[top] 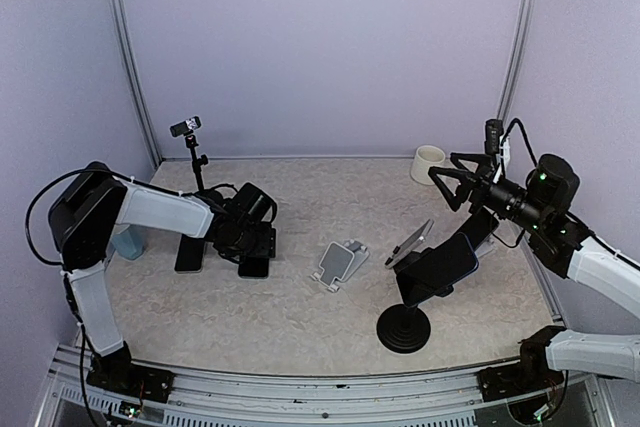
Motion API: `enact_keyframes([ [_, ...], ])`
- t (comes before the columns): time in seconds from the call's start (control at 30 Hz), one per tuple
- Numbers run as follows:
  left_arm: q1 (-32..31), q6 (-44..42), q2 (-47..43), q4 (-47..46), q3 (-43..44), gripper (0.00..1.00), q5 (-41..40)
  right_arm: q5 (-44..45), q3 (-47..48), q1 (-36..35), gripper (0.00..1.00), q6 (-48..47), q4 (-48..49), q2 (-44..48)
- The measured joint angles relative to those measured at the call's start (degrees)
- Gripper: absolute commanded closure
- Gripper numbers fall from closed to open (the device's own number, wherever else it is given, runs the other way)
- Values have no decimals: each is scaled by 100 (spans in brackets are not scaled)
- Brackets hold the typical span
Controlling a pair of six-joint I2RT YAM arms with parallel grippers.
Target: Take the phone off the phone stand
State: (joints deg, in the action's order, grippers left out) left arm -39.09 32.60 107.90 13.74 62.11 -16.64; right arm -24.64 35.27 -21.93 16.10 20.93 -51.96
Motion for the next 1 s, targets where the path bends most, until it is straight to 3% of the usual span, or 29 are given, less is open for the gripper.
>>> enact_keyframes([
  [0.23,87,-184,116,2,17,50,-118,0,0,0,4,9,0,-44],
  [0.53,87,-267,140,0,22,23,-188,0,0,0,4,13,22,-59],
  [1.0,63,-389,79,101,15,1,-321,-68,-13,0,4,109,107,-57],
])
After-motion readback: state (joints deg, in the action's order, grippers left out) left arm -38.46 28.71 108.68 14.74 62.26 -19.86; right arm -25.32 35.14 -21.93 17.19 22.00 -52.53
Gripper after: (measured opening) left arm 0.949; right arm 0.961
